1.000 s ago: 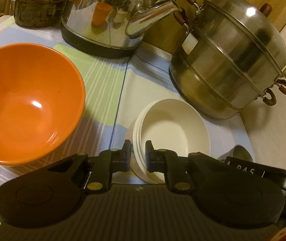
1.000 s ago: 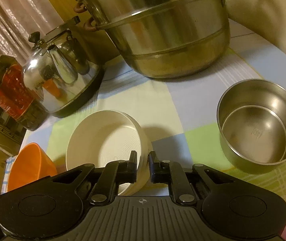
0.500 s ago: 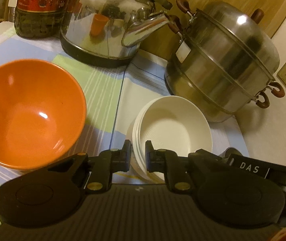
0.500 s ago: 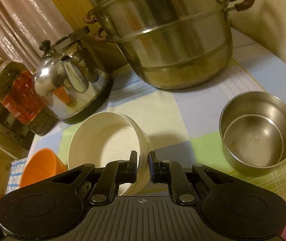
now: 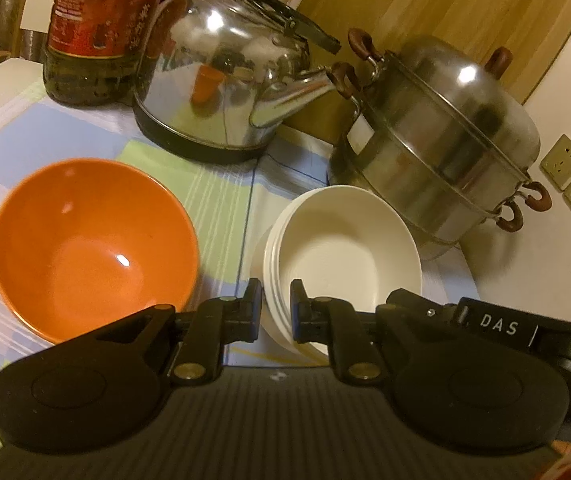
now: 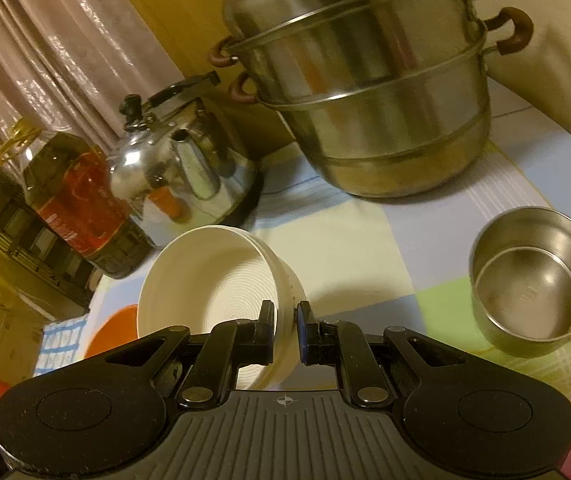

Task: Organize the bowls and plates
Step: 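Lift the cream bowls with both tools and lower them into the orange bowl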

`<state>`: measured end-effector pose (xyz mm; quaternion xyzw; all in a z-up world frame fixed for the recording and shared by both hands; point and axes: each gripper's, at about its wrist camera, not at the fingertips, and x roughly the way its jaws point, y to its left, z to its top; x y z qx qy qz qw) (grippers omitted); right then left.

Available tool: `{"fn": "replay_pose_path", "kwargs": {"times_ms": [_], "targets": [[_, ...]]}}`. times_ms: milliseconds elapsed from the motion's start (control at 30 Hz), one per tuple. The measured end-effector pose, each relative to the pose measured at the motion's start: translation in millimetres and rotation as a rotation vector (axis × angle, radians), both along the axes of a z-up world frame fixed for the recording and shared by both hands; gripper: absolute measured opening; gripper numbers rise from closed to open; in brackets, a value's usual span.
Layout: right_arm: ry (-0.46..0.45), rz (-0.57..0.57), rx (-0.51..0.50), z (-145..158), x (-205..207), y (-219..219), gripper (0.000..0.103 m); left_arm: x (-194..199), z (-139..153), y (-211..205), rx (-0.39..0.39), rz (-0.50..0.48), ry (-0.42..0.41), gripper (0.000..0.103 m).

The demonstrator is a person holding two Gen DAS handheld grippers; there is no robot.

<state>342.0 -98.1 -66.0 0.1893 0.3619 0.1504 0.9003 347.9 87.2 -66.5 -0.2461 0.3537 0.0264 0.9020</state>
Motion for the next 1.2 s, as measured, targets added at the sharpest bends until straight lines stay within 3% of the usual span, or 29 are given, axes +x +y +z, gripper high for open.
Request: {"fn": "replay_pose_path", "kwargs": {"times_ms": [533, 1200], "targets": [[-0.042, 0.103, 0.01, 10, -7, 55, 0.011, -30, 17, 47, 0.036, 0.093, -0.027, 0.012], [-0.048, 0.239, -0.08, -13, 5, 133, 0.011, -43, -2, 103, 0.044, 0.197, 0.041, 0.013]]}}
